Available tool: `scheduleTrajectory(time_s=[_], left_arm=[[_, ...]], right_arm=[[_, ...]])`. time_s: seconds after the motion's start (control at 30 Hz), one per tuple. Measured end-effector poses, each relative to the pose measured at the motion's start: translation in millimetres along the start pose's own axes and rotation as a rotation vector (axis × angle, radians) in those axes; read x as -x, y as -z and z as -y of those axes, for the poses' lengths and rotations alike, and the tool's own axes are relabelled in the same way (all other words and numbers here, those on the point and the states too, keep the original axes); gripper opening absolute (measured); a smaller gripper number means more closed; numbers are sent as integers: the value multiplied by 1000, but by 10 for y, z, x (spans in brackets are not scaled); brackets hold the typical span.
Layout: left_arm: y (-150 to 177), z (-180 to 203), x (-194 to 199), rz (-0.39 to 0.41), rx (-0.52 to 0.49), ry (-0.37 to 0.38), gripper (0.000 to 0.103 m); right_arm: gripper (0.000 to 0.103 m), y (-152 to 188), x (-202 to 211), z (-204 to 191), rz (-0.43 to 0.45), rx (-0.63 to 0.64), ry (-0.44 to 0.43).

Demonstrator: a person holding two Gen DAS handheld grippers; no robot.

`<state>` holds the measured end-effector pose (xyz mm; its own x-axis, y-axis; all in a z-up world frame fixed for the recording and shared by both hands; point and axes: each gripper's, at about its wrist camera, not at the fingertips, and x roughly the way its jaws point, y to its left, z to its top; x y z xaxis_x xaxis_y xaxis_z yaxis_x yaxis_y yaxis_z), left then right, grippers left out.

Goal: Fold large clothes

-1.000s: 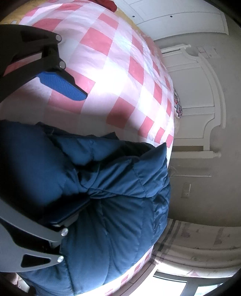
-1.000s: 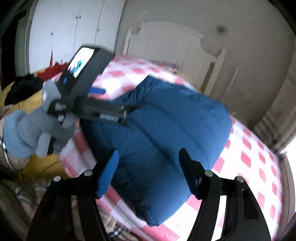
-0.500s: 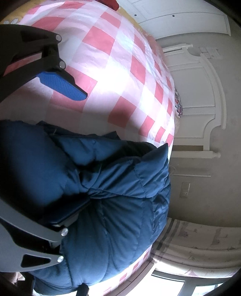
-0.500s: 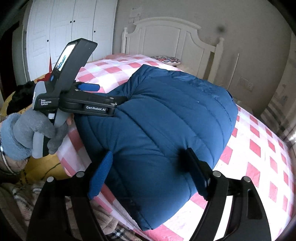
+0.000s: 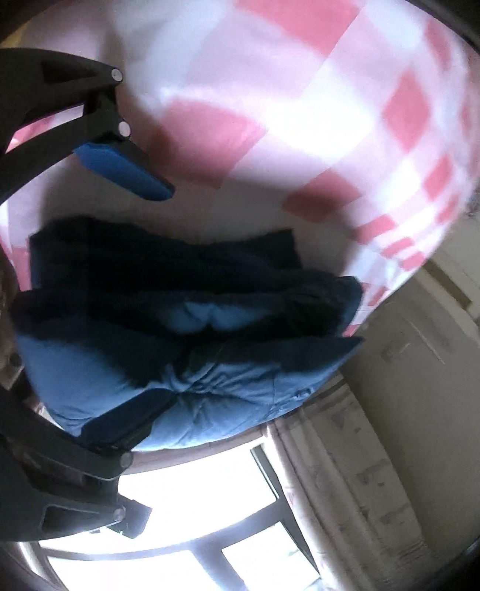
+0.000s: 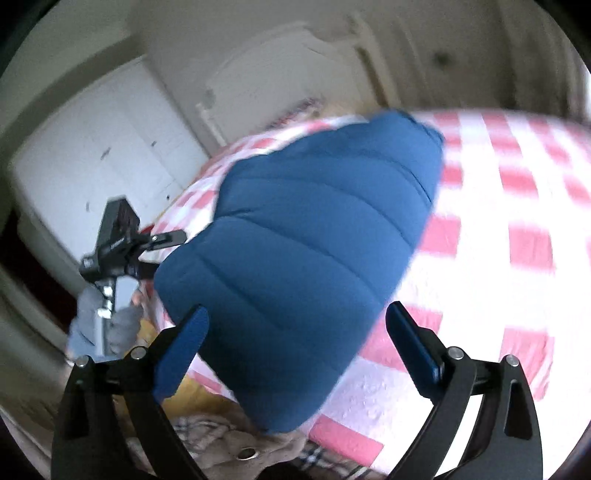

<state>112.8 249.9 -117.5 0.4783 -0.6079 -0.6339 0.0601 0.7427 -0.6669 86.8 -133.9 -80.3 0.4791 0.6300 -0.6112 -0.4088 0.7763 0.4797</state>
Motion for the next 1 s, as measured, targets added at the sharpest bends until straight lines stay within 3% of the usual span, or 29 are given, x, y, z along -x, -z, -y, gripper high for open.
scheduleTrajectory(time_s=[0.1,0.33,0.47,0.53,0.6,0.63,0.77,0.87,1.0], left_arm=[[-116,2,-234,-72,6,24,101],[-324,111,-582,-216,-91,87,101],[-344,111,-641,-244,-136,102,101],[-306,129,-671,-243,-149,147,101],[-243,122,-661,-214,-164,196,98],[-215,116,-636,-189,-163,209,92],[-132,193,-489,-57,-169,232,76],[-189,477,-434,0,-214,220,72],[-492,1034,-539,62,-297,220,72]], right_arm=[[94,5,-123,205,-44,-123,-78],[99,-63,-562,321,-151,-189,-156],[99,-77,-672,326,-189,-195,-179],[99,-60,-675,303,-174,-191,-179],[96,-22,-648,271,-139,-163,-179],[90,1,-615,224,-108,-126,-164],[78,80,-396,-135,2,83,-30],[73,5,-249,-254,79,175,33],[71,-266,56,-73,180,195,58]])
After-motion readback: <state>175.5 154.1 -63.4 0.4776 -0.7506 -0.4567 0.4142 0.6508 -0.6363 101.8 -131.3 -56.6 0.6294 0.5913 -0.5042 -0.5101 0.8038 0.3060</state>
